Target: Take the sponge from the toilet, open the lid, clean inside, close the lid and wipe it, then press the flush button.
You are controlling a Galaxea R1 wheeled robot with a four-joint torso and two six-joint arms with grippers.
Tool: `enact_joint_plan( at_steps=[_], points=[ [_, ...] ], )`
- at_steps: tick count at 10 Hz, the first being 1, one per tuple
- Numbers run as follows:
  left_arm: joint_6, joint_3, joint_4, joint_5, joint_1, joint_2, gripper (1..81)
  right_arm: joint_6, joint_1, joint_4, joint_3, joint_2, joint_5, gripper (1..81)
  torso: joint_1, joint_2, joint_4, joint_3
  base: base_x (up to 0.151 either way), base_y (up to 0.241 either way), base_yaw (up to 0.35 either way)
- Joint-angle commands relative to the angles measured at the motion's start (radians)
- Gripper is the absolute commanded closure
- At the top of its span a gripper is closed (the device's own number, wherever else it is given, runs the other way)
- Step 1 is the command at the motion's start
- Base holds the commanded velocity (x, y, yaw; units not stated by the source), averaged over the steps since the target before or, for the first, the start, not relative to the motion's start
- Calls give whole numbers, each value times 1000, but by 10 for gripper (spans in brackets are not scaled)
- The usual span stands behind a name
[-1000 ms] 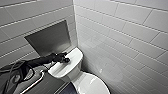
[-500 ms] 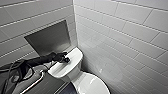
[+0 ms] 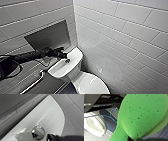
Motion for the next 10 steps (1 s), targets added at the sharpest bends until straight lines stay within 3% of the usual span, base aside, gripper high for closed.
enact_joint_plan(
  at_steps=[1, 3, 6, 7, 10],
  points=[
    [21, 237, 14, 28, -157, -197, 811, -3, -18, 2, 7, -5, -82, 811, 0, 0, 0, 0, 0, 0, 0],
    [22, 452, 30, 28, -65, -320, 811, 0, -18, 7, -7, -1, -71, 811, 0, 0, 0, 0, 0, 0, 0],
    [54, 675, 85, 14, 182, -513, 811, 0, -12, 8, -21, 4, -71, 811, 0, 0, 0, 0, 0, 0, 0],
    [61, 709, 135, 3, 301, -547, 811, 0, -11, 2, -22, 10, -71, 811, 0, 0, 0, 49, 0, 0, 0],
    [68, 733, 301, -212, 673, -566, 811, -1, -11, 2, -73, 39, -71, 811, 0, 0, 0, 126, 0, 0, 0]
  ],
)
